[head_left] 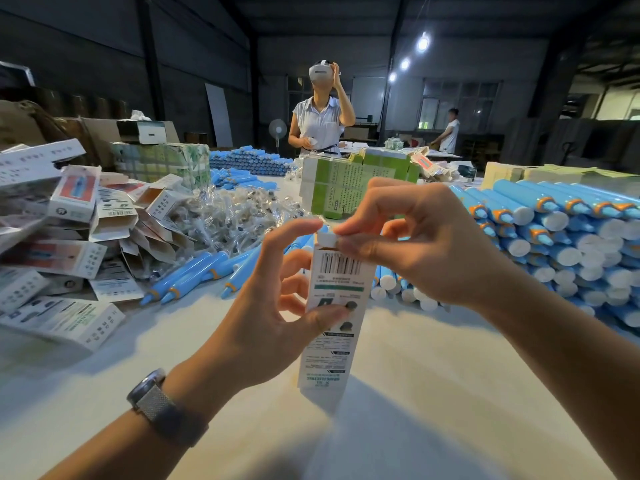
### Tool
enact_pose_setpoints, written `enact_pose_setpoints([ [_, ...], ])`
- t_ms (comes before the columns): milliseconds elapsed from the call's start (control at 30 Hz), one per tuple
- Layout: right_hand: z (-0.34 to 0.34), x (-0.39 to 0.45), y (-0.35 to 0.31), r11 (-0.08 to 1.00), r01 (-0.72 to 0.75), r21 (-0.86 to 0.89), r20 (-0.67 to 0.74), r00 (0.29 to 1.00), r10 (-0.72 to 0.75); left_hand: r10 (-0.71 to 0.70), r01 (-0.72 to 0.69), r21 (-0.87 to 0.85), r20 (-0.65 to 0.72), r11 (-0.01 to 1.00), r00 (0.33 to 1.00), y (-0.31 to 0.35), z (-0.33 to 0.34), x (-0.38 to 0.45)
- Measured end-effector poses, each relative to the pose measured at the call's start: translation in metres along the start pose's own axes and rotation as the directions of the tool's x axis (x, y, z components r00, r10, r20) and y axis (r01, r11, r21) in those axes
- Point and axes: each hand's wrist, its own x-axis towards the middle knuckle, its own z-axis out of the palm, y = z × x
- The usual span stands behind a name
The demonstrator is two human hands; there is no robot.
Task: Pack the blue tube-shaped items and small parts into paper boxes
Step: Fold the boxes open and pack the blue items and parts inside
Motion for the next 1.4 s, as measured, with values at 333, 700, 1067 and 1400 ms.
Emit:
enact_pose_setpoints([
  [333, -0.009, 0.002, -0.005, 0.999, -0.028, 0.017, 0.109, 0.994, 0.026, 0.022, -0.022, 0.053, -0.005, 0.998, 1.000, 0.001, 0.001, -0.001],
  [700, 0.001, -0.002, 0.015, 0.992, -0.040, 0.119, -0.035, 0.998, 0.045, -0.027, 0.028, 0.007, -0.073, 1.000, 0.997, 0.001, 0.000, 0.000],
  [1067, -0.002, -0.003, 0.012, 0.998, 0.014, 0.062, 0.028, 0.999, -0.016, -0.041, 0.041, -0.010, -0.089, 0.999, 0.995, 0.001, -0.001, -0.001],
  [1400, 0.008, -0.004, 0.014, 0.998, -0.010, -0.065, -0.044, 0.999, 0.007, -0.016, 0.018, 0.018, -0.125, 1.000, 0.992, -0.001, 0.001, 0.000],
])
